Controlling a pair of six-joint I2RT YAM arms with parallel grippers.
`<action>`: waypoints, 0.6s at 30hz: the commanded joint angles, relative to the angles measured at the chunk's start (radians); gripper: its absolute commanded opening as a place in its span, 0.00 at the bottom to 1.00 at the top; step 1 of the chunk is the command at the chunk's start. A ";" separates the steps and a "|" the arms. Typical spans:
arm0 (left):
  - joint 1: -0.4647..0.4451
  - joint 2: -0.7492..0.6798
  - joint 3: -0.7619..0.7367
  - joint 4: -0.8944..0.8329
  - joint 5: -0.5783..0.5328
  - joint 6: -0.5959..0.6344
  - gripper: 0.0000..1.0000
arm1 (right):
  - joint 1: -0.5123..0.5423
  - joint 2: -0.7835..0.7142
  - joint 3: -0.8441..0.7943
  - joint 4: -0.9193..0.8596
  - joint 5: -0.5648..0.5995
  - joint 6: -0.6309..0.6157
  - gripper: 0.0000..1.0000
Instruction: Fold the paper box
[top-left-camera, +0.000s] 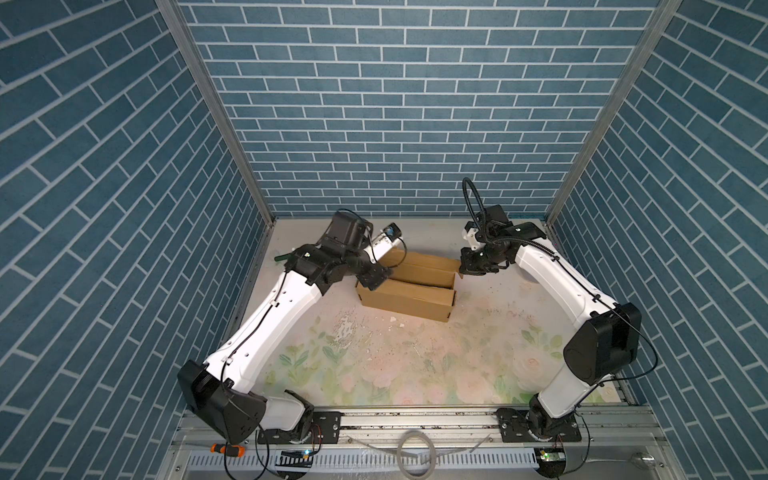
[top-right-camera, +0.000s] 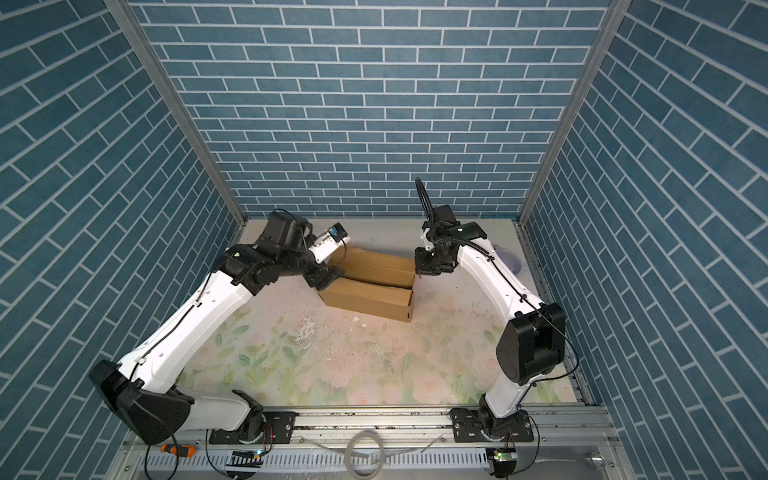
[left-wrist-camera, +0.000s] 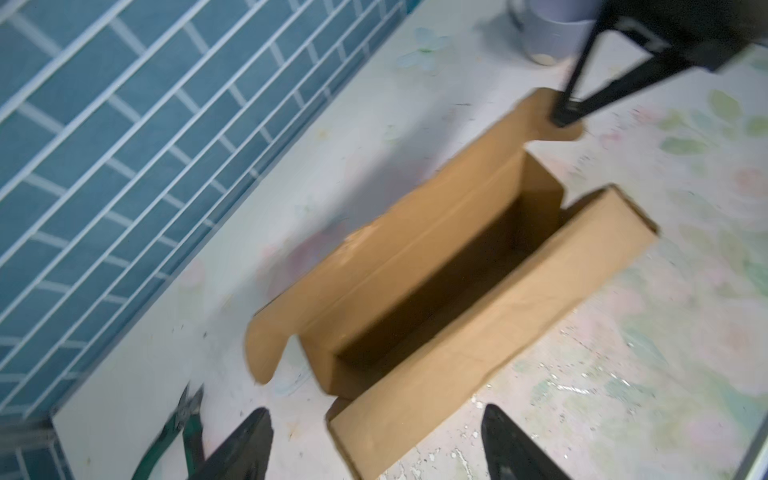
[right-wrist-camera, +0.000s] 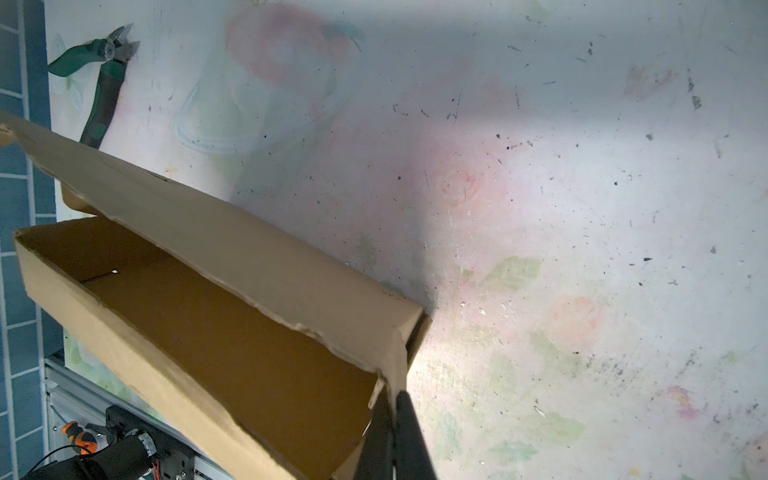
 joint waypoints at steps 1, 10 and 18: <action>0.032 0.006 -0.003 -0.030 0.135 -0.132 0.74 | -0.002 0.013 0.024 -0.031 0.002 -0.043 0.00; -0.112 -0.158 -0.355 0.054 0.408 -0.238 0.69 | -0.003 0.018 0.045 -0.037 0.000 -0.043 0.00; -0.220 -0.104 -0.574 0.465 0.234 -0.362 0.71 | -0.004 0.025 0.042 -0.033 -0.024 -0.035 0.00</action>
